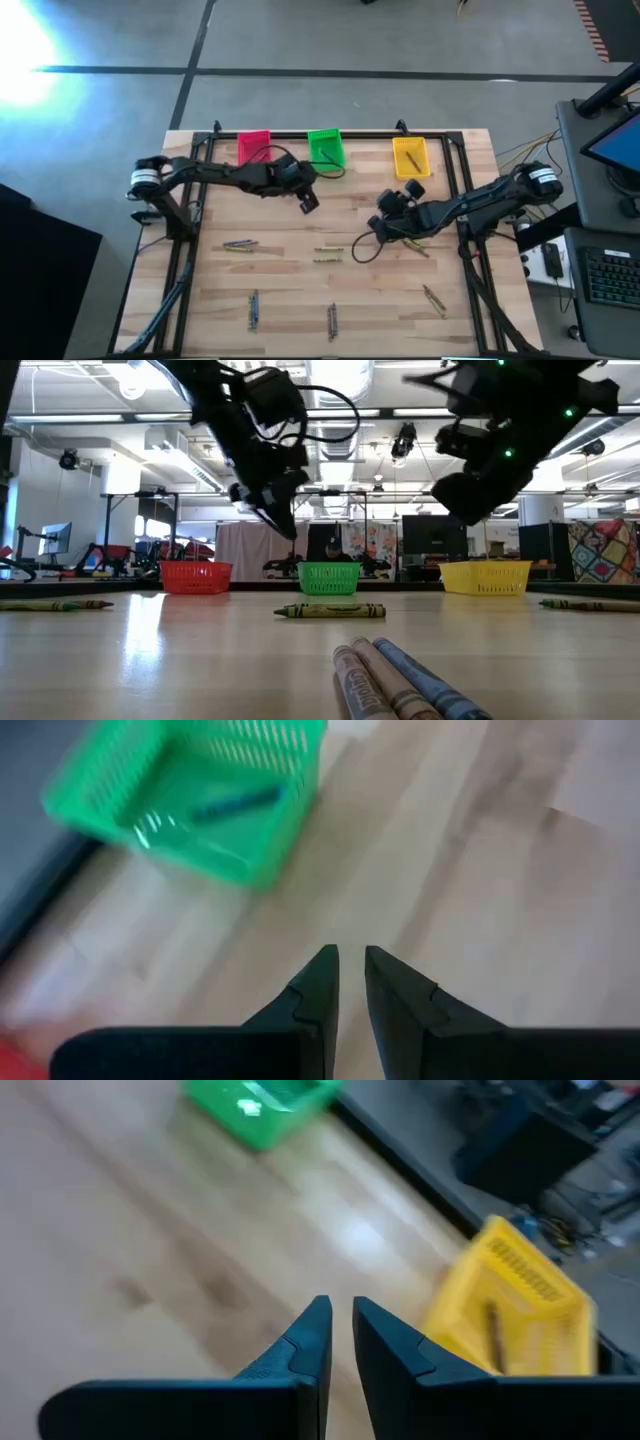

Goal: Sort crayons
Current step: Put the blue crayon into the yellow basket

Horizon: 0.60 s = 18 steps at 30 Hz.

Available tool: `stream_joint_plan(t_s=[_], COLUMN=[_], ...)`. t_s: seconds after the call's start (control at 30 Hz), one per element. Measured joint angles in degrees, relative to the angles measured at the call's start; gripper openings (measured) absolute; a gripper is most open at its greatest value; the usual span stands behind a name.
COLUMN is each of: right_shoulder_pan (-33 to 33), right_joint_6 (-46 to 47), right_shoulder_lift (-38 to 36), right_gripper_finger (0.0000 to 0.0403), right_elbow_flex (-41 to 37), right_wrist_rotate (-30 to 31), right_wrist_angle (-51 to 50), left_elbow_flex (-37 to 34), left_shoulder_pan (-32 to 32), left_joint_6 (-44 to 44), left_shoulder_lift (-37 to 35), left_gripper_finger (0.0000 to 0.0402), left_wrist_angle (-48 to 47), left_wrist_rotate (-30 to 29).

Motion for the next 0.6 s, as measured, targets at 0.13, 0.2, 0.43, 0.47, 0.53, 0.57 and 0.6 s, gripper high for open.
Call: stream_joint_plan(t_s=[0.13, 0.2, 0.43, 0.47, 0.53, 0.57, 0.6], right_shoulder_pan=[-2.4, -3.1, -3.6, -3.8, -4.0, -4.1, -4.1], right_joint_6=[-3.8, -7.3, -14.1, -14.2, -13.7, -13.7, -13.9], right_shoulder_lift=[-3.3, -4.4, -5.2, -5.1, -5.1, -5.1, -5.1], right_gripper_finger=[0.0038, 0.0038, 0.0038, 0.0038, 0.0038, 0.0038, 0.0038], right_elbow_flex=[-1.2, -1.3, -1.3, -1.3, -1.3, -1.3, -1.3], right_wrist_rotate=[1.3, 0.8, -1.5, -2.5, -6.9, -8.9, -9.8], right_wrist_angle=[-0.1, -0.1, 2.3, 3.3, 5.3, 6.5, 8.1], left_elbow_flex=[-3.7, -5.3, -14.1, -15.8, -18.9, -20.2, -21.4], left_shoulder_pan=[-0.4, -0.4, -6.8, -8.3, -11.0, -12.3, -13.6], left_joint_6=[-4.4, -4.9, -8.5, -10.6, -14.1, -15.6, -17.2], left_shoulder_lift=[-4.9, -7.2, -13.7, -14.8, -17.3, -18.7, -20.2], left_gripper_finger=[0.0036, 0.0036, 0.0036, 0.0036, 0.0036, 0.0036, 0.0036], left_wrist_angle=[0.3, 1.3, 3.4, 3.8, 3.7, 3.7, 3.3], left_wrist_rotate=[3.2, 3.2, -2.7, -3.6, -3.5, -3.5, -3.5])
